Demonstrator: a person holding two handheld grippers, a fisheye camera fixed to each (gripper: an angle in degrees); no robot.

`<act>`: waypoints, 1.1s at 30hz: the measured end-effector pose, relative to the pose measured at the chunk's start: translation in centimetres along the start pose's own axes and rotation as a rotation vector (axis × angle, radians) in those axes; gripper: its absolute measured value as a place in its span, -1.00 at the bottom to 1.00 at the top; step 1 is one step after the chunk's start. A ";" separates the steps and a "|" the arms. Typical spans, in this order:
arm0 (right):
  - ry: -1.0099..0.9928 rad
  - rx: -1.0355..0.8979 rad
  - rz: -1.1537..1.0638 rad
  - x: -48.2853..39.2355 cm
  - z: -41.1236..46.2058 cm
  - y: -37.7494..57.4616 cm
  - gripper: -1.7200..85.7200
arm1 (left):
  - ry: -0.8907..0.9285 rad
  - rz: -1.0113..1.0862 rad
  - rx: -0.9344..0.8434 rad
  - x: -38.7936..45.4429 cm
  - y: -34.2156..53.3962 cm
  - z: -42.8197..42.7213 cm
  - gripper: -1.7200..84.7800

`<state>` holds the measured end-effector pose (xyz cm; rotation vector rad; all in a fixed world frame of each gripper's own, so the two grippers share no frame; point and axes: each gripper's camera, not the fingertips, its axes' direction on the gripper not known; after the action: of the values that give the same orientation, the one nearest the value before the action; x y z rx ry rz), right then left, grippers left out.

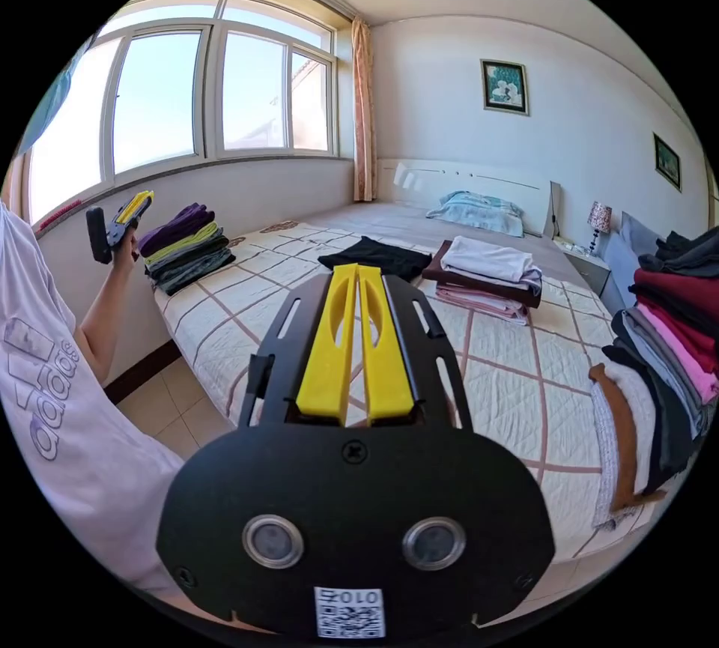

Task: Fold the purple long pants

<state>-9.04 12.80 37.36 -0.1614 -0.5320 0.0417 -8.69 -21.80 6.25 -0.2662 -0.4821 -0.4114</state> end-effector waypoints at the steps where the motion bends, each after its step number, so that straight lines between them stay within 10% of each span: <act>1: 0.006 -0.011 -0.005 -0.6 -0.3 0.6 -0.90 | -0.017 0.019 -0.037 -0.7 0.1 0.8 -0.70; 5: -0.023 -0.016 0.002 -1.7 -1.6 2.3 -0.90 | -0.070 0.181 -0.374 -4.9 2.3 7.9 -0.61; 9: -0.024 0.007 0.008 -2.7 -2.1 3.6 -0.90 | 0.319 -0.010 -0.553 -10.6 5.8 12.1 -0.54; 16: -0.091 -0.032 0.040 -2.8 -0.7 3.8 -0.90 | 0.174 0.255 -0.454 -8.7 4.3 14.1 -0.54; 21: -0.071 -0.038 0.036 -3.4 -0.5 4.1 -0.90 | 0.257 0.450 -0.698 -7.4 2.7 22.6 -0.60; 33: -0.089 -0.046 0.051 -2.8 -1.7 3.8 -0.91 | 0.529 0.044 -0.889 -22.2 -4.7 30.1 -0.79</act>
<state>-10.57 16.05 33.84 -0.2193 -0.6183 0.0870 -40.48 -8.66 21.58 -0.9931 0.2570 -0.6140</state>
